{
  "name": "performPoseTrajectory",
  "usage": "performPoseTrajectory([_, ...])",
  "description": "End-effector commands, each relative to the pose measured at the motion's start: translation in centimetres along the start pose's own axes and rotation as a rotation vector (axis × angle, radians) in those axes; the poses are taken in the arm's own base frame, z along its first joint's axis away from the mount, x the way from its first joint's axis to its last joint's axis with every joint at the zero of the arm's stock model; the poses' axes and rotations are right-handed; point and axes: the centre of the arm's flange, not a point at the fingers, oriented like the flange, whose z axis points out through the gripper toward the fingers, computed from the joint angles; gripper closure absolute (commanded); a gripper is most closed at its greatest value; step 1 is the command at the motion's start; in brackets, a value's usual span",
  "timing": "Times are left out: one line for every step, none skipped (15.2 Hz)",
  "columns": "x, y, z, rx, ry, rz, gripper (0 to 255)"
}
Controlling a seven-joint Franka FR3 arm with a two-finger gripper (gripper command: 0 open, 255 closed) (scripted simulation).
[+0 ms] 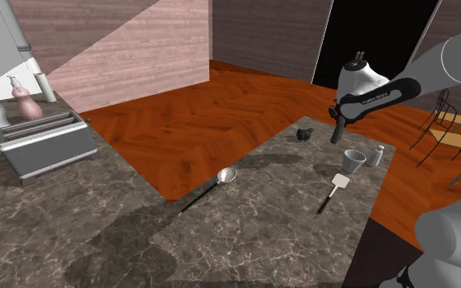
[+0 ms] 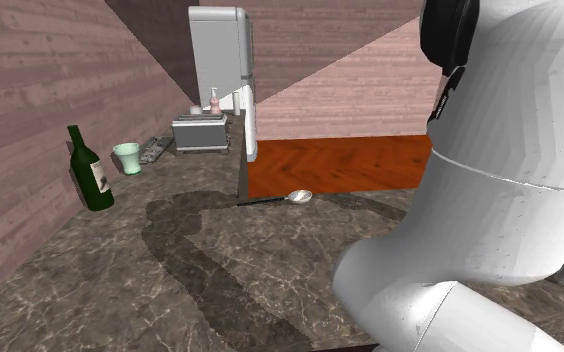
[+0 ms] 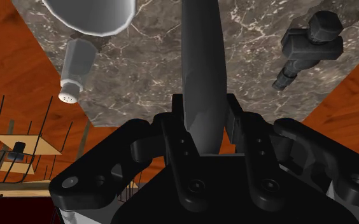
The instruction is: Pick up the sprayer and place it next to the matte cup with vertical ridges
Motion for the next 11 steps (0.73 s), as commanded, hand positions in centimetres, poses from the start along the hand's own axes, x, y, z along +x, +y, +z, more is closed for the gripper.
performPoseTrajectory([-0.5, 0.1, 0.9, 0.001, 0.001, 0.0, 255])
performPoseTrajectory([-0.8, 0.1, 1.3, 0.001, 0.001, 0.0, 255])
performPoseTrajectory([-1.1, 0.1, 1.8, 0.001, 0.001, 0.0, 255])
performPoseTrajectory([-1.3, 0.1, 2.2, 0.001, 0.001, 0.0, 255])
performPoseTrajectory([-1.6, 0.1, 2.7, 0.001, 0.001, 0.0, 255])
performPoseTrajectory([-1.9, 0.1, 3.1, 0.001, 0.001, 0.0, 255])
performPoseTrajectory([-2.1, 0.1, 3.6, 0.001, 0.001, 0.0, 255])
performPoseTrajectory([-2.4, 0.1, 4.0, 0.001, 0.001, 0.0, 255])
performPoseTrajectory([-2.7, 0.1, 4.5, 0.001, 0.001, 0.0, 255])
performPoseTrajectory([-2.9, 0.1, 4.9, 0.001, 0.001, 0.0, 255])
performPoseTrajectory([-3.2, 0.1, 5.4, 0.001, 0.001, 0.0, 255])
